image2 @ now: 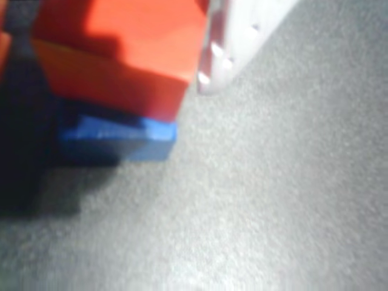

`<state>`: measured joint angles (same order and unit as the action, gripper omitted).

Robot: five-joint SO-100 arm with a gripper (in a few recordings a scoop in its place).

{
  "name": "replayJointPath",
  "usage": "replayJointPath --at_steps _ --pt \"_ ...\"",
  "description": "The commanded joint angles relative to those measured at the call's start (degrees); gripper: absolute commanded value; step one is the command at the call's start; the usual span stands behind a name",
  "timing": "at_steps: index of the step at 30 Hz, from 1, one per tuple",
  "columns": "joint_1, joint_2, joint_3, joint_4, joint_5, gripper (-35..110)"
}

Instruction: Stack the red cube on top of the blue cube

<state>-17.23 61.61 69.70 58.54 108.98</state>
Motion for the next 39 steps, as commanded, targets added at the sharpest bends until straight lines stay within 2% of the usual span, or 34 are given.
replayJointPath --at_steps 1,17,24,26,39 --pt "0.18 2.02 -1.76 -2.29 -0.97 26" --pt "2.37 13.71 2.29 -10.11 -8.17 25" --pt "4.48 36.91 24.35 -12.04 -9.76 19" --pt "6.24 44.30 31.38 -12.39 -9.84 1" --pt "12.66 79.98 64.34 -11.95 -18.11 0"
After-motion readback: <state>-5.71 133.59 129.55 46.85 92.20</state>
